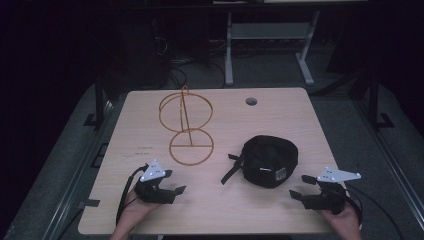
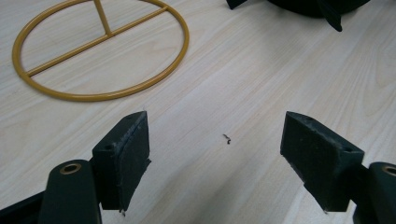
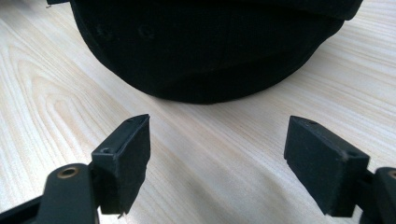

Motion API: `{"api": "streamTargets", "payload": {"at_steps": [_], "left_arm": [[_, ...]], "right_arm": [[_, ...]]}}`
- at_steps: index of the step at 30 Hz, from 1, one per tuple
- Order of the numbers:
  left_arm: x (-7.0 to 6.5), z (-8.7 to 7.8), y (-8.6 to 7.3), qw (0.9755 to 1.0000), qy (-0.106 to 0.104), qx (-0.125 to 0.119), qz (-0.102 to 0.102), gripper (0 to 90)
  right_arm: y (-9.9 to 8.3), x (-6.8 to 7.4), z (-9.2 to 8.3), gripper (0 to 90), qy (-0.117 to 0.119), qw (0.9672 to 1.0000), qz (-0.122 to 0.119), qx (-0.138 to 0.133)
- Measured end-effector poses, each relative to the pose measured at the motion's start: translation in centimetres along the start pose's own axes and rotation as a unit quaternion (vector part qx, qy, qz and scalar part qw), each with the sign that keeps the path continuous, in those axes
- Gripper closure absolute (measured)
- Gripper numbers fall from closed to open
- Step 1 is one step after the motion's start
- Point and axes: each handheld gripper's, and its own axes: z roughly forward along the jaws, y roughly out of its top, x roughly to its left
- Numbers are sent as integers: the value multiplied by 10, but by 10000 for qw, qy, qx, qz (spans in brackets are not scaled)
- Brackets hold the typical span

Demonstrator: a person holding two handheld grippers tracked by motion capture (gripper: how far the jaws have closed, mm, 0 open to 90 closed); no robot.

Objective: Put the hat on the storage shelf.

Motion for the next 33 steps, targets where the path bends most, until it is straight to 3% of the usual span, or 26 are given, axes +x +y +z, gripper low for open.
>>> {"api": "streamTargets", "payload": {"at_steps": [6,13,17,23,33], "left_arm": [[-2,4,1,9998,-99,148,136,239],[-7,3,4,9997,-184,48,152,239],[-11,2,9,9993,-168,54,326,239],[-16,0,23,9990,-269,-170,299,242],[-22,6,45,9983,-481,-121,304,241]], "right_arm": [[0,0,0,224,19,10000,-20,7],[0,1,0,224,34,10000,-51,1],[1,3,0,224,34,10000,-39,-13],[3,6,2,224,83,9999,-70,-48],[1,2,-4,219,106,9997,36,-217]]}}
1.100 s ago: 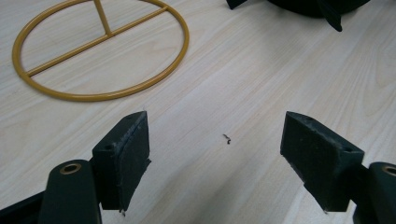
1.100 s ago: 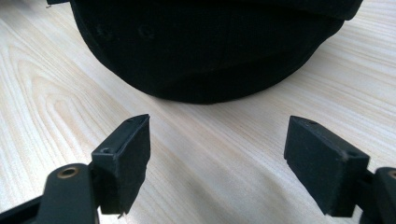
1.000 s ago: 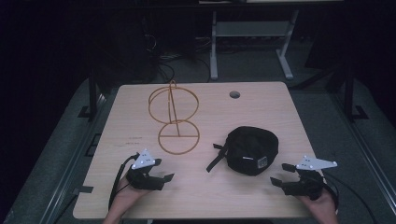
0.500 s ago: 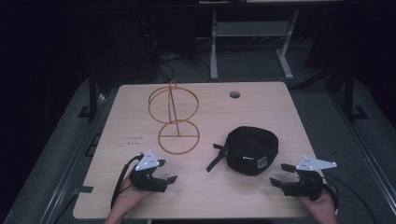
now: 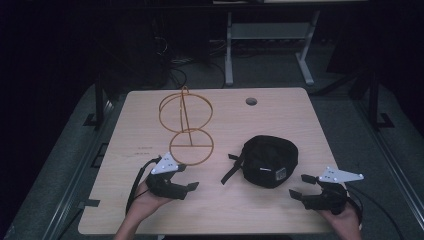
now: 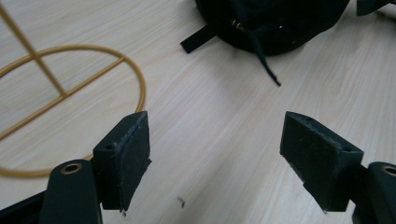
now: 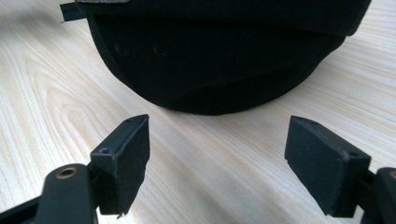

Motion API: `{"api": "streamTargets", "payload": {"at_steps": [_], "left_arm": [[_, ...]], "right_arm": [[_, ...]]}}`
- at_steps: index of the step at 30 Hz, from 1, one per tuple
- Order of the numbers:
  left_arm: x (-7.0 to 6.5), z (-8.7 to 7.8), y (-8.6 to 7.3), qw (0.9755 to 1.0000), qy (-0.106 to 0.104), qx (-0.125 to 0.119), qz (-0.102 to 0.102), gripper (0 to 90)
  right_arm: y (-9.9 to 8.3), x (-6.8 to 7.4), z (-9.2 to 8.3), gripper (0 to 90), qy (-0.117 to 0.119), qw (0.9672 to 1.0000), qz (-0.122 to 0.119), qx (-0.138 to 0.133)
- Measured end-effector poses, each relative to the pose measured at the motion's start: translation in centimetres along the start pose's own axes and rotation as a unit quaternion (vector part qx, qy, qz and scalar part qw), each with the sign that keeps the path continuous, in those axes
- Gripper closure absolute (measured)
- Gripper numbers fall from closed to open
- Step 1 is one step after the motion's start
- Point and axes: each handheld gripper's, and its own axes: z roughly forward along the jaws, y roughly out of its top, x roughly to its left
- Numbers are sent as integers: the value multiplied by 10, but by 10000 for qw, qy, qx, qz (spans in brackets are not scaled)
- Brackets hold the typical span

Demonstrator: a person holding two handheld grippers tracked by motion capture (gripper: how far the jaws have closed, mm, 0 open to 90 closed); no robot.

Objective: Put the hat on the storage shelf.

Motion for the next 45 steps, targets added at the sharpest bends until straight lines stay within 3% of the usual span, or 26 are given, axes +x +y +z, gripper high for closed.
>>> {"api": "streamTargets", "payload": {"at_steps": [3,6,20,25,32,45], "left_arm": [[-4,3,8,9999,-153,-27,-3,241],[-12,10,19,9994,-319,53,147,240],[-35,28,63,9959,-772,32,476,241],[-40,35,74,9945,-866,53,584,242],[-47,49,90,9927,-1071,52,553,245],[-61,74,111,9887,-1191,253,879,246]], "right_arm": [[0,0,-1,219,-1,10000,4,-18],[0,0,-1,219,-6,10000,22,-49],[-1,-2,0,219,-6,10000,-6,7],[-2,-3,-1,219,-7,10000,16,17],[-2,-5,-1,219,12,10000,25,13],[-2,-5,-1,219,41,10000,-8,24]]}}
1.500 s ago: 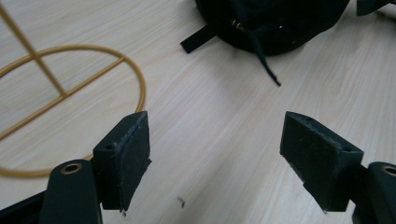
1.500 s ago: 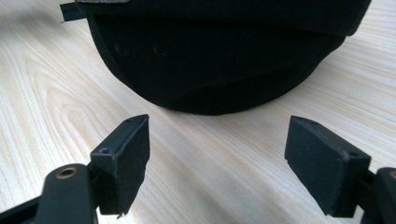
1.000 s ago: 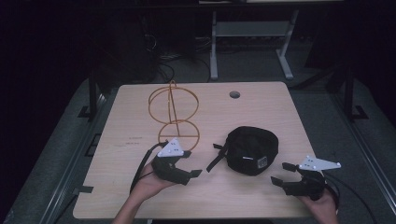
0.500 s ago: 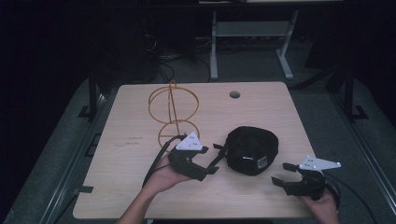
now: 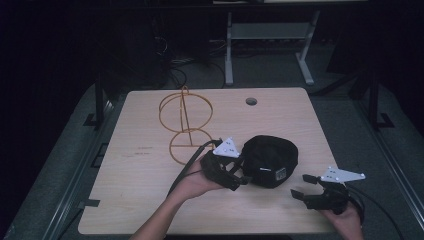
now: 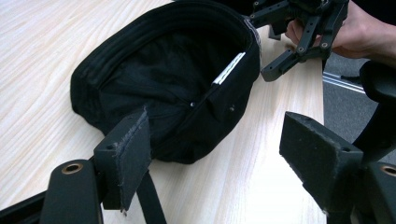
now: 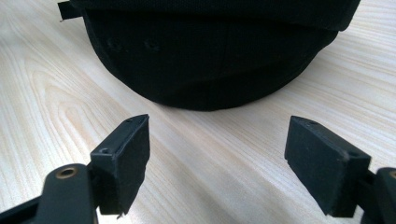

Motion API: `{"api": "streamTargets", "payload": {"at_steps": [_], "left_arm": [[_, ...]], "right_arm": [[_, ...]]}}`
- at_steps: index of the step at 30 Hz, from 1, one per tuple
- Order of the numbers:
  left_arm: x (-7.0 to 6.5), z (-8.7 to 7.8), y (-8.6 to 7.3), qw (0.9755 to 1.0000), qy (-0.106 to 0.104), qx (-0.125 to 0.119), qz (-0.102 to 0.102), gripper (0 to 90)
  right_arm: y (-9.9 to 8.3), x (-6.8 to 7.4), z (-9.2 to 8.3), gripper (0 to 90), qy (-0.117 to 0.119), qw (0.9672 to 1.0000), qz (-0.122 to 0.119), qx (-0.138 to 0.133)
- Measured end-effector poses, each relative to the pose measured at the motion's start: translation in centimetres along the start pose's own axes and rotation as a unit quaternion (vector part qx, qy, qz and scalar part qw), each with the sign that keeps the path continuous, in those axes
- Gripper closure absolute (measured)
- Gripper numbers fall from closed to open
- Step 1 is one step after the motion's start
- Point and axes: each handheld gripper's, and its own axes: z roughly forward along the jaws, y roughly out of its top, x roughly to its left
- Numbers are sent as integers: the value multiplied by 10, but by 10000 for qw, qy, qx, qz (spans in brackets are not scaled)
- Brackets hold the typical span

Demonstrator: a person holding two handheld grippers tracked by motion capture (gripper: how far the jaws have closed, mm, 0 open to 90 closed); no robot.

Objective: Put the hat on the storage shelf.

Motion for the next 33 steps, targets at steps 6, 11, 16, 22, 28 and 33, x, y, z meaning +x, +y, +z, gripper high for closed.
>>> {"api": "streamTargets", "payload": {"at_steps": [6,11,16,22,28,33], "left_arm": [[-3,13,9,9999,-79,38,72,247],[-5,23,18,9997,-145,42,178,248],[-6,32,26,9994,-220,110,229,249],[-7,40,33,9989,-311,185,295,275],[-10,55,42,9975,-448,374,389,294],[-9,61,45,9972,-460,441,392,298]], "right_arm": [[0,1,-1,219,-2,10000,-2,-8],[1,1,0,219,-6,10000,12,-15],[0,1,-1,219,-8,10000,31,-38],[1,1,0,219,4,10000,12,-19],[1,2,0,219,17,10000,-15,-35],[1,2,0,219,26,10000,2,-19]]}}
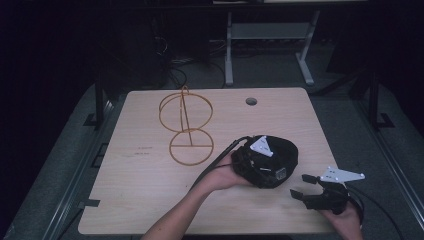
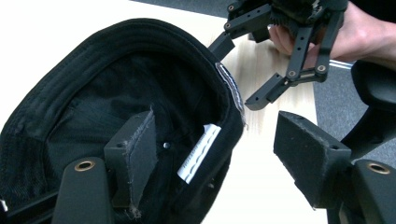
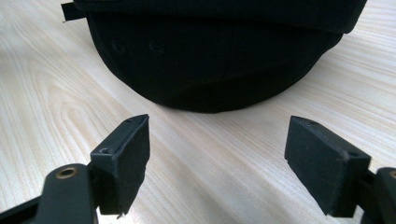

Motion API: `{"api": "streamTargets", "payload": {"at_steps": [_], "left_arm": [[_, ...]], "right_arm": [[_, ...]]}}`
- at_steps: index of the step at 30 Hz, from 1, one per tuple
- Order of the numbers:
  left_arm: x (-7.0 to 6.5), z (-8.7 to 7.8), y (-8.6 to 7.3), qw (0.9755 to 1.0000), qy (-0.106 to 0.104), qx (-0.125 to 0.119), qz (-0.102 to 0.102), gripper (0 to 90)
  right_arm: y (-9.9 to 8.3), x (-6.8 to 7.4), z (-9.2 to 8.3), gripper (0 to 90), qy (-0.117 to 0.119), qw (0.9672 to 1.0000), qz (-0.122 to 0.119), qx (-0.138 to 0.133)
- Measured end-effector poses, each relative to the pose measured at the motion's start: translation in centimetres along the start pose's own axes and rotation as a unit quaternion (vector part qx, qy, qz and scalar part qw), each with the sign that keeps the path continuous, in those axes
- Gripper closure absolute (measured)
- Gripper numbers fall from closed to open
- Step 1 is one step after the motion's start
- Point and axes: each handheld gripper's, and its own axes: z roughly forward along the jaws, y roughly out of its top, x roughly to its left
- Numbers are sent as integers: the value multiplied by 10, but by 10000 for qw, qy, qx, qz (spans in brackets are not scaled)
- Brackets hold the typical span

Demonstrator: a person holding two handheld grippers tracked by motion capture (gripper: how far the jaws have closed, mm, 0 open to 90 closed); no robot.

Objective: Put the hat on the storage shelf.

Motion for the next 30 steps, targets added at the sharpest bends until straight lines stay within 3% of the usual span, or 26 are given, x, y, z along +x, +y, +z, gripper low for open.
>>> {"api": "streamTargets", "payload": {"at_steps": [18,27,30], "left_arm": [[8,16,-5,9988,-133,461,-37,433],[9,17,-6,9987,-247,446,60,678],[9,16,-5,9988,-277,411,16,717]], "right_arm": [[0,0,1,219,12,10000,-9,26],[0,-1,-2,225,-49,10000,31,-51],[0,-2,-2,226,-43,10000,77,-34]]}}
